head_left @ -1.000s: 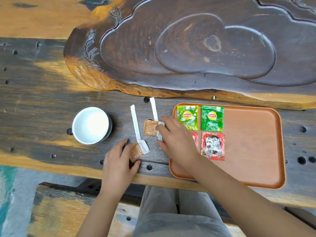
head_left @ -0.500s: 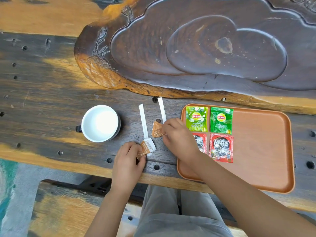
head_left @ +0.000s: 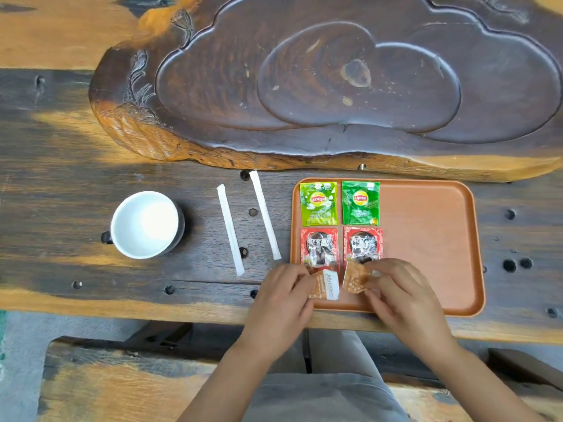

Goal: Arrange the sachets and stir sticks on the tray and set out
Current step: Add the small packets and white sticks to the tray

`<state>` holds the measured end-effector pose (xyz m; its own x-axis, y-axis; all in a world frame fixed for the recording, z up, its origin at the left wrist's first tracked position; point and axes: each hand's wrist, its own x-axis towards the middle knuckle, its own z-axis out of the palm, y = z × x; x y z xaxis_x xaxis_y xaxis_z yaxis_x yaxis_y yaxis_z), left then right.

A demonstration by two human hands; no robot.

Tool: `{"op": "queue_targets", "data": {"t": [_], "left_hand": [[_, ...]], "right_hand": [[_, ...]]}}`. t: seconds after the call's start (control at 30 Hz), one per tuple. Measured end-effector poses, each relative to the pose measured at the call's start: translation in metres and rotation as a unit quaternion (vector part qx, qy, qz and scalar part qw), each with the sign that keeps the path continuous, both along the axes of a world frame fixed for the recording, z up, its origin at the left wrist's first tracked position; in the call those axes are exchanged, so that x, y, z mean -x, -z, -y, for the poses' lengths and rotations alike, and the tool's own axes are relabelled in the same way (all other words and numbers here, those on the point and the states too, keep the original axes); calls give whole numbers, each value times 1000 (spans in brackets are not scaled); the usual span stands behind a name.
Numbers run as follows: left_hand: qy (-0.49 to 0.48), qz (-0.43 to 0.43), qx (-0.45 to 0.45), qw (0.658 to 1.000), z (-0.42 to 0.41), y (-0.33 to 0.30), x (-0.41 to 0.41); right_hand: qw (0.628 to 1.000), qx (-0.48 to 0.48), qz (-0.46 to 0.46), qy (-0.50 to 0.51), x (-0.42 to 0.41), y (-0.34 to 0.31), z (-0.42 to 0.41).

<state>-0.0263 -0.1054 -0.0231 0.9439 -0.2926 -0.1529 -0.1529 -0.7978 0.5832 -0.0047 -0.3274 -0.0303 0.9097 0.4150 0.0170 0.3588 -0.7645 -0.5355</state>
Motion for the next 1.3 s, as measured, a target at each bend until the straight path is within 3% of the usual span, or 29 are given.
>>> {"op": "queue_targets", "data": {"t": [0.27, 0.5, 0.73, 1.3], "left_hand": [[39, -8, -31, 999, 8, 15, 6], [47, 34, -44, 997, 9, 13, 24], [74, -5, -91, 993, 20, 12, 39], [107, 23, -34, 993, 6, 23, 42]], "right_hand": [[997, 62, -15, -41, 22, 13, 13], [999, 49, -17, -6, 44, 13, 17], [998, 50, -40, -18, 60, 15, 7], [997, 57, -51, 7, 52, 7, 5]]}}
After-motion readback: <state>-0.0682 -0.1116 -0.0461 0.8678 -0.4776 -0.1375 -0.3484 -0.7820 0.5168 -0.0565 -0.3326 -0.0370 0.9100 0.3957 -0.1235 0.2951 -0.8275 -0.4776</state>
